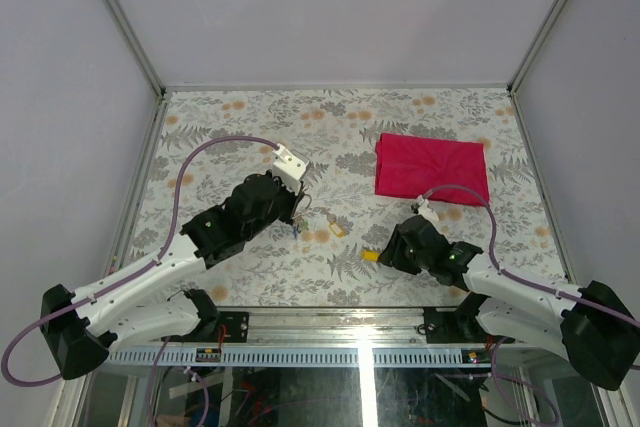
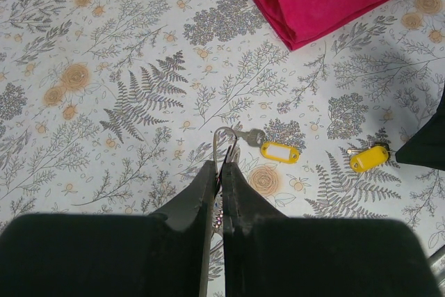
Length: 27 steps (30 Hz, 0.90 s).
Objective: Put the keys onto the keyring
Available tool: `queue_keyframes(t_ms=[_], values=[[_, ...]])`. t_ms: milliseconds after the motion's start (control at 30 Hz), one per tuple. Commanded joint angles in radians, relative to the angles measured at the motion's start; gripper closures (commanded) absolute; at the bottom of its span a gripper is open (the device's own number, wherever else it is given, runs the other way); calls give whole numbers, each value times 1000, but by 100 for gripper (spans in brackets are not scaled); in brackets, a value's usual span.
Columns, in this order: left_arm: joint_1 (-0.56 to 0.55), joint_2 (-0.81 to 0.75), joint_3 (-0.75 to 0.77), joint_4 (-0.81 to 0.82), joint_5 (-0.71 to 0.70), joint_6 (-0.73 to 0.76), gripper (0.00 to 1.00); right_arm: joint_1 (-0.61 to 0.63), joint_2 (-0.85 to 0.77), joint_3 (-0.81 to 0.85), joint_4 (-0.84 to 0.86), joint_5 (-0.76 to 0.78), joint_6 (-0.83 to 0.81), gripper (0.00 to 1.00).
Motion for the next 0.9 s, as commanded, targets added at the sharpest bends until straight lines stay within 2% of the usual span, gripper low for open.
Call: queue_keyframes(t_ms=[0,233,333,433,600,867], values=[[8,-2,23,16,12,-7,100,-20,-10,-8,125,-42,-4,53],[7,-3,23,12,16,1,100,-24,-64,81,17,10,-345,49],[7,-1,24,11,23,3,100,-23,-17,156,-62,1,-477,49],[8,3,26,9,26,5,100,-24,82,239,-130,-34,-580,55],[8,5,27,7,29,7,100,-19,209,333,-196,-77,-666,66],[7,8,27,6,25,9,100,-5,308,383,-226,-91,-682,66]])
